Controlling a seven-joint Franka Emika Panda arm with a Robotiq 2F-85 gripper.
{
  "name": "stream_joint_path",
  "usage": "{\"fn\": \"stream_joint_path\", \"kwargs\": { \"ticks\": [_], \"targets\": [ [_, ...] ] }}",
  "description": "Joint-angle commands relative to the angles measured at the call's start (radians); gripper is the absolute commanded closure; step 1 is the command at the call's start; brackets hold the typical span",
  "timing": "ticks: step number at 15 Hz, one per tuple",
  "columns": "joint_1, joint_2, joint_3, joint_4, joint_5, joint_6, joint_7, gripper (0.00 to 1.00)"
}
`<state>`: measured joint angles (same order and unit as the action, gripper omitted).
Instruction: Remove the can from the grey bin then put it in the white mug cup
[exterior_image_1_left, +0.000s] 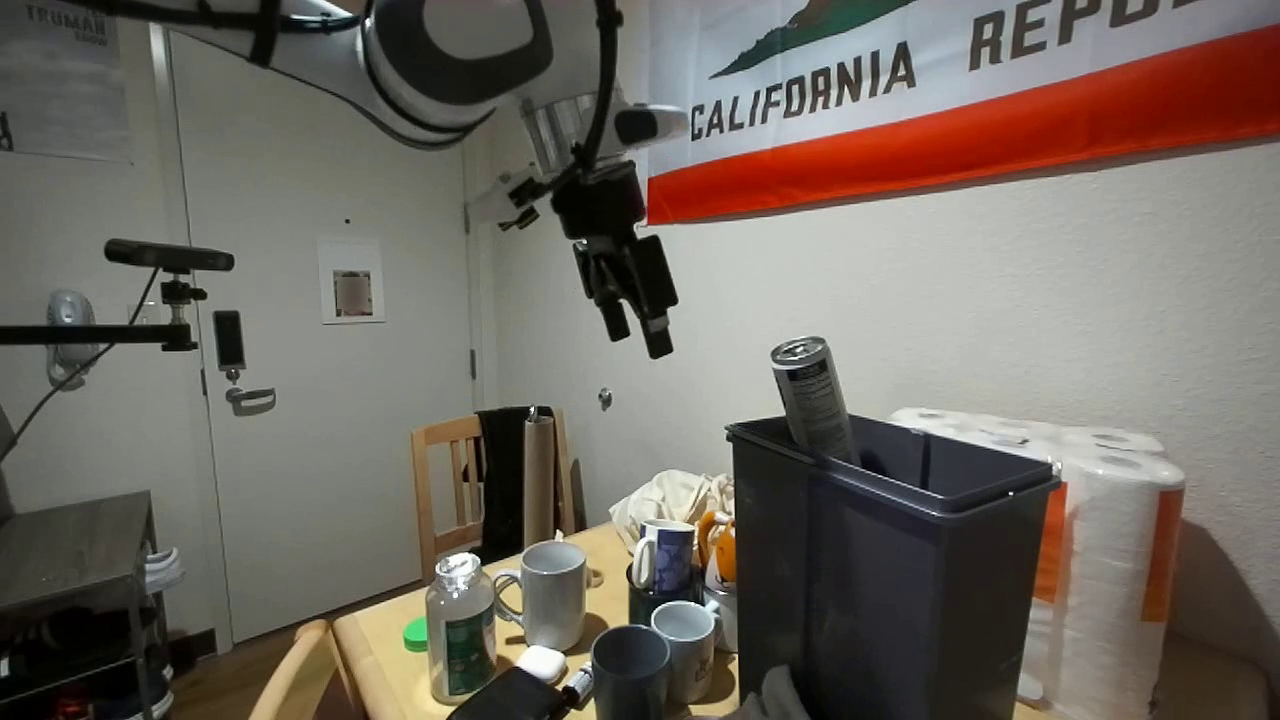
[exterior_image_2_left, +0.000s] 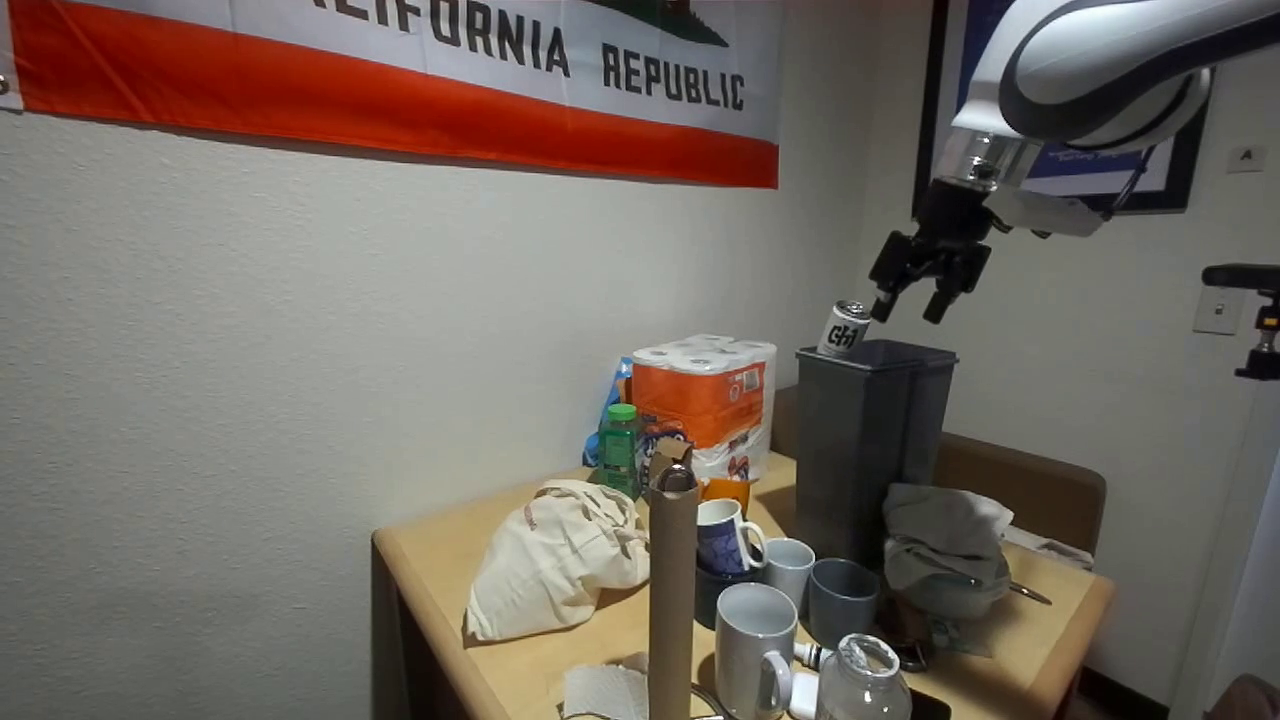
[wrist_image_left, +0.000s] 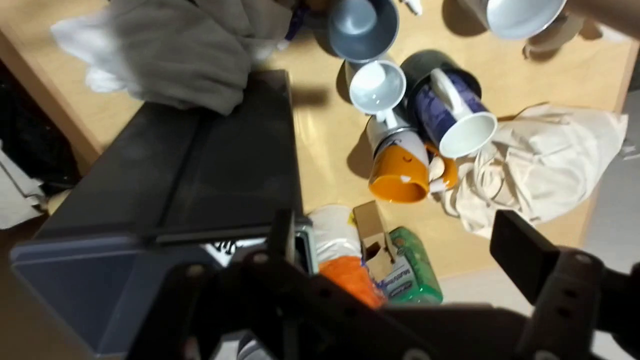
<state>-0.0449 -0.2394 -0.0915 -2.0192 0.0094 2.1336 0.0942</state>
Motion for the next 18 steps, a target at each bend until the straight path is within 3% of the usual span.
{"fn": "stream_joint_path", "kwargs": {
  "ticks": [1,6,16,17,18],
  "targets": [
    [-0.040,0.070,0.021,0.112,-0.073,0.019,0.107,0.00],
    [-0.050,0.150,0.010,0.180,-0.115,0.071,0.168,0.00],
    [-0.067,0.337,-0.033,0.282,-0.093,0.218,0.158,0.00],
    [-0.067,0.348,-0.035,0.288,-0.094,0.227,0.160,0.25],
    [-0.067,0.356,-0.037,0.294,-0.095,0.234,0.163,0.26]
  ]
}}
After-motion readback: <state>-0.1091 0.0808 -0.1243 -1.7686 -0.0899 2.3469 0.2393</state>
